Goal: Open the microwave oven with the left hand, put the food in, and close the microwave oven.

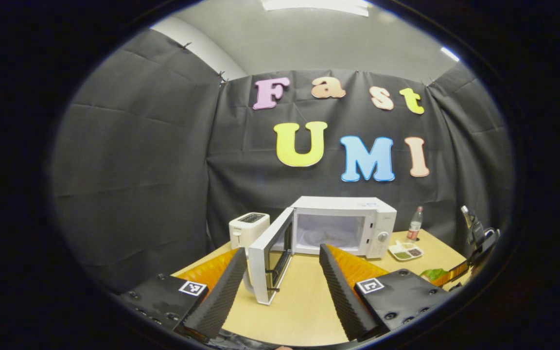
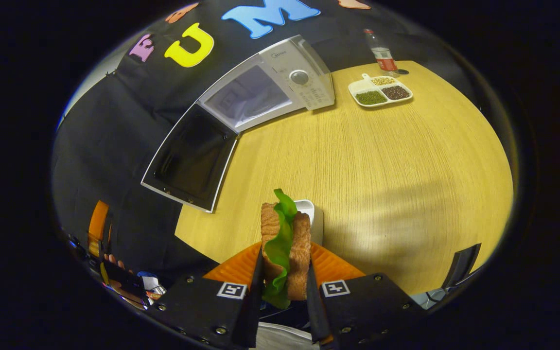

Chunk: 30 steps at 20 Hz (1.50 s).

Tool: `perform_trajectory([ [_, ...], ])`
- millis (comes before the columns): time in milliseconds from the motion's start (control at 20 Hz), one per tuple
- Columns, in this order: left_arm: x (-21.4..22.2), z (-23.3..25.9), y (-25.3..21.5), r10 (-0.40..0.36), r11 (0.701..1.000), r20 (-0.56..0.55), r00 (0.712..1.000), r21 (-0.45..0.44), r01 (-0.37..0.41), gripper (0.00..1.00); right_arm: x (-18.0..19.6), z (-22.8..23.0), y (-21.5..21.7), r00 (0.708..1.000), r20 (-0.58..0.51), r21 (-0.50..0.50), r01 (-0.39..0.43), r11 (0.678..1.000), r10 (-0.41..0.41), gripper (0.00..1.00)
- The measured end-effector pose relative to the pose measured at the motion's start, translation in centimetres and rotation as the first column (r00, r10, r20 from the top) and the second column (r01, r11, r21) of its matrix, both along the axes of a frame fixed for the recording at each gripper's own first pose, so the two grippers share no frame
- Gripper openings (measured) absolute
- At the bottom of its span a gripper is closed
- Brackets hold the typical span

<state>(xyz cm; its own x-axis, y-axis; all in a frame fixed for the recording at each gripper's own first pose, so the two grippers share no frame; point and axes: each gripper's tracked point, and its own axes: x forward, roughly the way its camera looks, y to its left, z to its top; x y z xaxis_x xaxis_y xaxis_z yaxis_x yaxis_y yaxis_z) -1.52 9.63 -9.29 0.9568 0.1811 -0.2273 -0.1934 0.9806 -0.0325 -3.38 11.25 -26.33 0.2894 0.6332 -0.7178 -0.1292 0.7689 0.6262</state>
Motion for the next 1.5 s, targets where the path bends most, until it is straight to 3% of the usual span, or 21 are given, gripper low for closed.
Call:
perform_trajectory([
  [300,2.1,-0.3,0.8,-0.03,0.999,0.011,0.999,-0.016,0.03,0.98,4.0,3.3,1.7,0.994,0.097,0.013,0.053,0.998,-0.054,0.41],
  [800,5.1,0.3,6.4,-0.04,0.999,0.037,0.999,-0.017,0.04,0.98,10.5,5.1,8.9,0.972,0.194,0.027,0.134,0.991,-0.136,0.41],
  [1200,6.6,-1.5,11.8,-0.019,0.999,0.008,1.0,-0.034,0.02,0.98,15.6,5.8,14.0,0.931,0.247,0.096,0.251,0.963,-0.267,0.41],
  [1500,7.5,-3.0,15.3,-0.002,1.0,-0.021,1.0,-0.024,0.002,0.98,20.0,5.6,17.1,0.886,0.263,0.168,0.347,0.923,-0.381,0.41],
])
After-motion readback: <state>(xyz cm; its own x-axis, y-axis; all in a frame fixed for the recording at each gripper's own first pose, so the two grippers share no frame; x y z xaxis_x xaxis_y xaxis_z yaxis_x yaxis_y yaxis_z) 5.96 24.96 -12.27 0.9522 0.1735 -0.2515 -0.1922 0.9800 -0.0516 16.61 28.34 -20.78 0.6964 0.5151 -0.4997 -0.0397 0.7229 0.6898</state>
